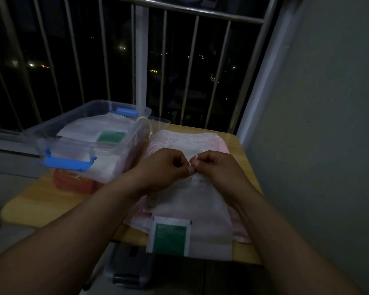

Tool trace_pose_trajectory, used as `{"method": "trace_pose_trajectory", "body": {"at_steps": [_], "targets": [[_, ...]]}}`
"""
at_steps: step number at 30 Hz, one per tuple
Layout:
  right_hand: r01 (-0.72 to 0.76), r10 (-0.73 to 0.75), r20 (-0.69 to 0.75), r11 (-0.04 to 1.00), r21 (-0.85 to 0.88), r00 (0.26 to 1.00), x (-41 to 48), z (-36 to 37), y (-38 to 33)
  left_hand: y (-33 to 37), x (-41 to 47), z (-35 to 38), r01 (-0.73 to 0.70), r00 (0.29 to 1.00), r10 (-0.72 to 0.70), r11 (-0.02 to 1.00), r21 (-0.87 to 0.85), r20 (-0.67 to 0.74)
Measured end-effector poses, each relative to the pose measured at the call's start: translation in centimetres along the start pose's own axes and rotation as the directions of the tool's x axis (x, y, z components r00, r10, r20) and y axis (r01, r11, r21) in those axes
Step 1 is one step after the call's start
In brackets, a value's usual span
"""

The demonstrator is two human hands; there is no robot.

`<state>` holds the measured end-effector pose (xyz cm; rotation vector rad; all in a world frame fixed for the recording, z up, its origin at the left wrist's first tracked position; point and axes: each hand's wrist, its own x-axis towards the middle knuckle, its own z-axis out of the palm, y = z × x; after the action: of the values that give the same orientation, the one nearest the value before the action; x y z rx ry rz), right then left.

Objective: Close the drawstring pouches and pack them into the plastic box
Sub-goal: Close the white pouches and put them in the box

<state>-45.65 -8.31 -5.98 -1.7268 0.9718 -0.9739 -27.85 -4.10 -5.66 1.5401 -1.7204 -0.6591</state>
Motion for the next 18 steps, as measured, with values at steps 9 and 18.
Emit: {"method": "trace_pose_trajectory", "body": {"at_steps": [9, 18], "targets": [[0.017, -0.018, -0.058, 1.000, -0.018, 0.998, 0.5, 0.2, 0.7, -0.1, 0.1, 0.9, -0.005, 0.999, 0.003, 0.998, -0.068, -0.033], [0.095, -0.104, -0.053, 0.984, -0.152, 0.993, 0.1, 0.7, 0.5, 0.2, 0.3, 1.9, -0.037, 0.989, 0.049, 0.996, 0.087, -0.141]]}}
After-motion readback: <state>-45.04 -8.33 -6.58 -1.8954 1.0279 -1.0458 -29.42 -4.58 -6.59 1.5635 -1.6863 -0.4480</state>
